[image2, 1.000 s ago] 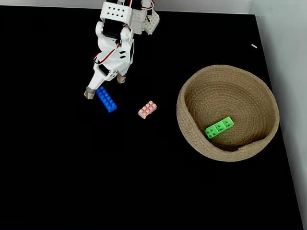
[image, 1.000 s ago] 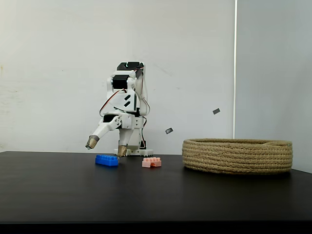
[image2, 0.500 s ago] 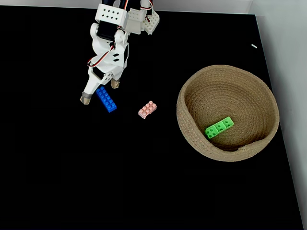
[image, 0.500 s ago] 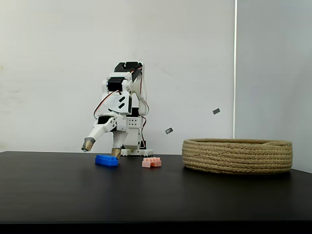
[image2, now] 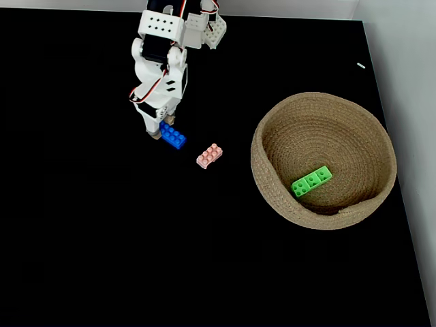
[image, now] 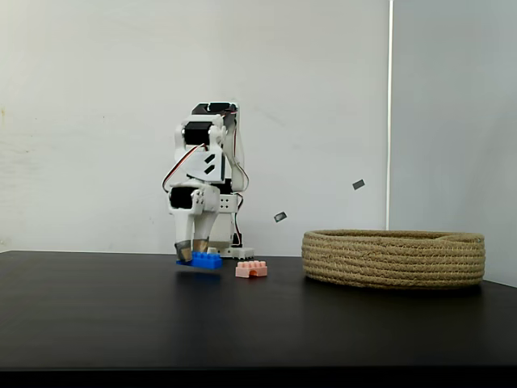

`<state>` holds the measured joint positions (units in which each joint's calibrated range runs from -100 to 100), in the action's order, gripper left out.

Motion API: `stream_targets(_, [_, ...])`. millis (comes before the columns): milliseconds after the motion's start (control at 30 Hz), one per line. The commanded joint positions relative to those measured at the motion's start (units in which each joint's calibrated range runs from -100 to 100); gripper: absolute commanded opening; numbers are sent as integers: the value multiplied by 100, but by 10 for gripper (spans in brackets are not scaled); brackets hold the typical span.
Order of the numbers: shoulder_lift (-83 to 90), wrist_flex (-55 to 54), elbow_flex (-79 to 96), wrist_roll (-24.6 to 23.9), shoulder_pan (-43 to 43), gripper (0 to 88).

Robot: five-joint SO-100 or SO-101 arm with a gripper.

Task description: Place the lego blocks in the tray

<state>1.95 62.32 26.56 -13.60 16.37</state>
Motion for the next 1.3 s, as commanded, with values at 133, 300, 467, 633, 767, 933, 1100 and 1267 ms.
stream_targets(133, [1301, 1569, -1876, -552, -1662, 0])
stream_targets(300, [2084, 1702, -1949, -869, -2915, 0])
stream_targets(467, [1903, 1144, -1885, -1260, -3475, 0])
stream_targets(633, [1499, 411, -1657, -1343, -3772, 2])
stream_targets(767, [1318, 61, -1502, -1368, -3797, 123])
stream_targets(933, [1258, -47, -1402, -1411, -3846, 351])
stream_targets(1100, [1292, 11, -1356, -1451, -3854, 405])
stream_targets(1267, [1387, 786, -1238, -674, -3541, 411])
